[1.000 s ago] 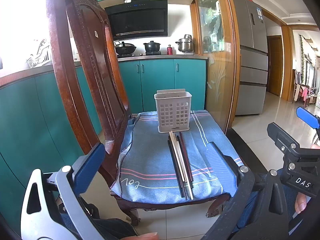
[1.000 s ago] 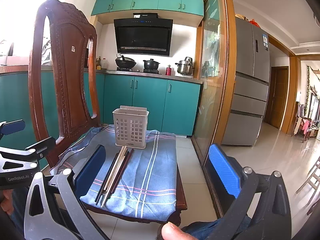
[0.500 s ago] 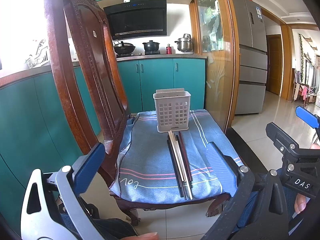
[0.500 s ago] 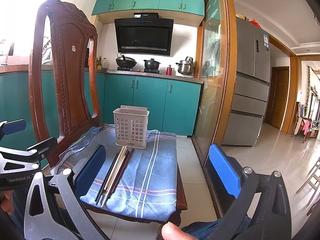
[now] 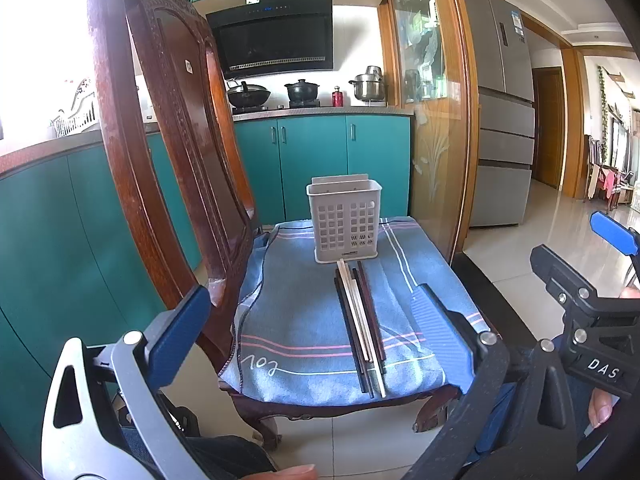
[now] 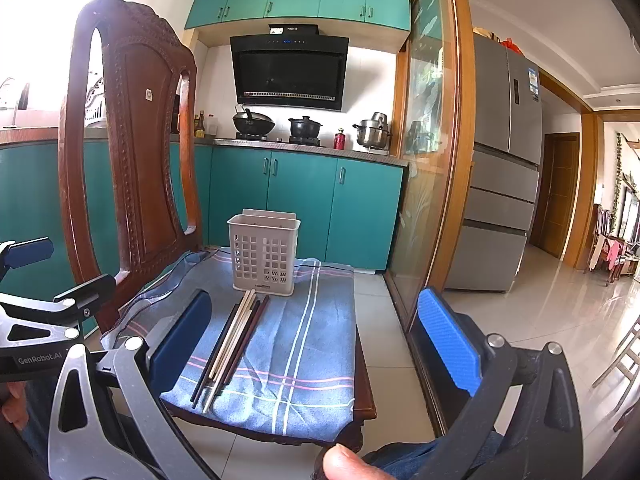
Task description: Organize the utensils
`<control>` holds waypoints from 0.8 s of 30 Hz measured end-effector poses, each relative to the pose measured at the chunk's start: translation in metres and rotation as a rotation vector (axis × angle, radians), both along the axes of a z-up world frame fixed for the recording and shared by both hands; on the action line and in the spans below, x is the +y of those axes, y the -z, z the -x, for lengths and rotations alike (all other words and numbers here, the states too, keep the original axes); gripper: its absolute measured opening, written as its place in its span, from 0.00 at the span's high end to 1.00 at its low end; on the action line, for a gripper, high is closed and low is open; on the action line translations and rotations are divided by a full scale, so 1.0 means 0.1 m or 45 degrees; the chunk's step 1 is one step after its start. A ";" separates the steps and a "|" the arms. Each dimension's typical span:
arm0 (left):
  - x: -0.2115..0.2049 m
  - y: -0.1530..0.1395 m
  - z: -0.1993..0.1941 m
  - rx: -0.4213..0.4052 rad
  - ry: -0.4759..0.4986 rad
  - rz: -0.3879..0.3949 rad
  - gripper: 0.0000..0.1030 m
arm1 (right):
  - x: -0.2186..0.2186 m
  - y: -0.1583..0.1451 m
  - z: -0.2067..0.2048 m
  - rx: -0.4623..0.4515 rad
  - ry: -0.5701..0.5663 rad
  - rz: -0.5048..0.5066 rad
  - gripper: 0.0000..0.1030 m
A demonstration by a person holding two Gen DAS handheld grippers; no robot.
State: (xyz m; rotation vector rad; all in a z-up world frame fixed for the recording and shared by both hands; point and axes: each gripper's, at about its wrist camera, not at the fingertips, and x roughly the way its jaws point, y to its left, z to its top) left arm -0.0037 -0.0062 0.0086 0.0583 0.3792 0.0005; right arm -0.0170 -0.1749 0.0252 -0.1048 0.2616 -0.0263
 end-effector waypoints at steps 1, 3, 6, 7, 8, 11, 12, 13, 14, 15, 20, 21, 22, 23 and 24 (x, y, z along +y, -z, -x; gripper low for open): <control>0.01 0.00 0.00 0.001 0.000 0.001 0.03 | 0.00 0.00 -0.01 0.003 -0.002 0.001 0.03; 0.01 0.01 -0.01 0.004 0.000 0.003 0.03 | 0.01 0.01 -0.02 0.005 -0.005 0.002 0.03; 0.02 0.02 -0.02 0.009 -0.001 0.002 0.03 | 0.01 0.02 -0.03 0.005 -0.005 0.003 0.03; 0.01 0.02 -0.02 0.010 0.000 0.002 0.03 | 0.01 0.02 -0.03 0.005 -0.004 0.004 0.03; 0.01 0.02 -0.03 0.011 0.001 0.001 0.03 | 0.01 0.02 -0.03 0.005 -0.004 0.005 0.03; 0.02 0.03 -0.05 0.016 0.004 0.001 0.03 | 0.01 0.03 -0.04 0.008 -0.003 0.009 0.03; 0.02 0.04 -0.05 0.019 0.005 0.001 0.03 | 0.01 0.03 -0.05 0.010 -0.004 0.008 0.03; 0.01 0.04 -0.06 0.021 0.005 0.000 0.03 | 0.01 0.04 -0.06 0.013 -0.006 0.007 0.03; 0.02 0.05 -0.07 0.025 0.005 0.000 0.03 | 0.01 0.05 -0.07 0.016 -0.007 0.007 0.03; 0.02 0.06 -0.08 0.030 0.005 0.002 0.03 | 0.01 0.06 -0.08 0.020 -0.007 0.008 0.03; 0.03 0.12 -0.15 0.065 0.003 0.010 0.03 | 0.00 0.11 -0.15 0.053 -0.013 0.001 0.03; 0.04 0.15 -0.17 0.075 0.003 0.013 0.03 | -0.01 0.12 -0.17 0.061 -0.014 -0.004 0.03; 0.05 0.18 -0.20 0.088 0.003 0.016 0.03 | -0.01 0.14 -0.20 0.072 -0.014 -0.007 0.03; 0.05 0.20 -0.23 0.102 0.003 0.018 0.03 | -0.01 0.15 -0.21 0.079 -0.013 -0.006 0.03; 0.06 0.24 -0.26 0.119 0.002 0.020 0.03 | -0.01 0.17 -0.24 0.089 -0.010 0.000 0.03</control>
